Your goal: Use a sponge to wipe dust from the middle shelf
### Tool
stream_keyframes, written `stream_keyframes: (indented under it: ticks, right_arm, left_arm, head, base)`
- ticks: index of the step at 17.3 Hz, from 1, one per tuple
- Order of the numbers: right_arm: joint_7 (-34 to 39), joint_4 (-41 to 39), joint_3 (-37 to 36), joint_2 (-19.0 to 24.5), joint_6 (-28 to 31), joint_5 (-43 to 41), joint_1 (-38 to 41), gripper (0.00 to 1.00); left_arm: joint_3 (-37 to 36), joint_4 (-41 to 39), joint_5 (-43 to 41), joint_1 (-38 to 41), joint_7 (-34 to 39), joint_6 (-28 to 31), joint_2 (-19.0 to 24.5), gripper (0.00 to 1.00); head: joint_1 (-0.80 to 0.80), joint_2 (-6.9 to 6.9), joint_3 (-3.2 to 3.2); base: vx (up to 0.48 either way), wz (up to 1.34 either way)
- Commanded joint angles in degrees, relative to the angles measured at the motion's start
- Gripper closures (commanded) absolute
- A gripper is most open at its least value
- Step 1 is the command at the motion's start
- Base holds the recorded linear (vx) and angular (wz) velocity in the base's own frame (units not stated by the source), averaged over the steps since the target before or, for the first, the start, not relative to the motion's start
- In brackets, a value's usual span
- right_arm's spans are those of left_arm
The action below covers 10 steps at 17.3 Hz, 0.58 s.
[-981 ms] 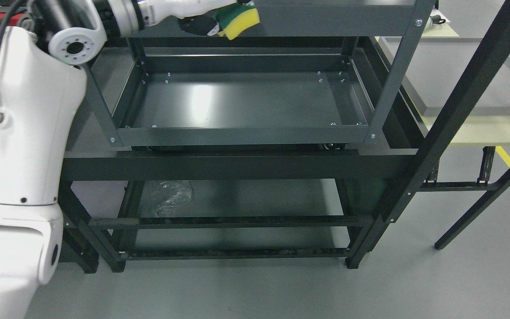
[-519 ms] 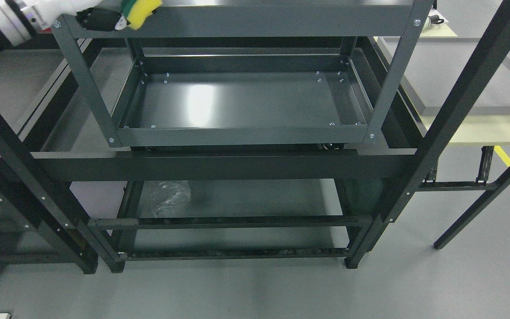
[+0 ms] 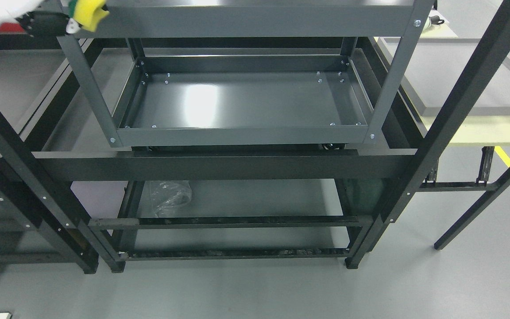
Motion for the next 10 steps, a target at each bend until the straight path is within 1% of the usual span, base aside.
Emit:
stream_keyframes:
  ticks: [1, 2, 4, 5, 6, 7, 8, 10]
  right_arm:
    - [0.05, -1.0, 0.0, -1.0, 4.14, 0.0, 0.0, 0.0]
    - [0.05, -1.0, 0.0, -1.0, 4.14, 0.0, 0.0, 0.0]
    - [0.05, -1.0, 0.0, -1.0, 4.14, 0.0, 0.0, 0.0]
    - [0.05, -1.0, 0.0, -1.0, 4.14, 0.0, -0.09, 0.0]
    - [0.05, -1.0, 0.0, -1.0, 4.23, 0.0, 0.0, 0.0]
    - [0.05, -1.0, 0.0, -1.0, 4.23, 0.0, -0.09, 0.0]
    - [0.05, -1.0, 0.0, -1.0, 4.14, 0.0, 0.0, 0.0]
    - [0.05, -1.0, 0.0, -1.0, 4.14, 0.0, 0.0, 0.0]
  left_arm:
    - [3.09, -0.98, 12.74, 8.47, -1.08, 0.01, -22.57, 0.99]
    - [3.09, -0.98, 14.68, 10.49, -1.08, 0.01, -26.64, 0.99]
    - [2.14, -0.55, 17.67, 14.45, 0.31, 0.01, -26.64, 0.99]
    - [-0.75, 0.16, 20.82, 16.2, 3.2, 0.01, -26.64, 0.99]
    - [-3.73, 0.77, 26.33, 18.05, 9.32, 0.38, -26.64, 0.99]
    - [-4.63, 0.78, 29.78, 19.29, 14.34, 5.93, -26.64, 0.99]
    - [-4.99, 0.78, 31.65, 20.08, 18.13, 9.29, -26.64, 0.99]
    - [-6.22, 0.78, 32.54, 22.53, 23.24, 13.44, -26.64, 1.0]
  head:
    - [0.0, 0.0, 0.0]
    - [0.0, 0.0, 0.0]
    - [0.0, 0.0, 0.0]
    - [0.0, 0.0, 0.0]
    - [0.0, 0.0, 0.0]
    - [0.0, 0.0, 0.0]
    - [0.0, 0.0, 0.0]
    - [0.0, 0.0, 0.0]
  base:
    - [0.0, 0.0]
    - [0.0, 0.0]
    - [0.0, 0.0]
    - [0.0, 0.0]
    - [-0.001, -0.01]
    - [-0.001, -0.01]
    - [0.0, 0.0]
    - [0.0, 0.0]
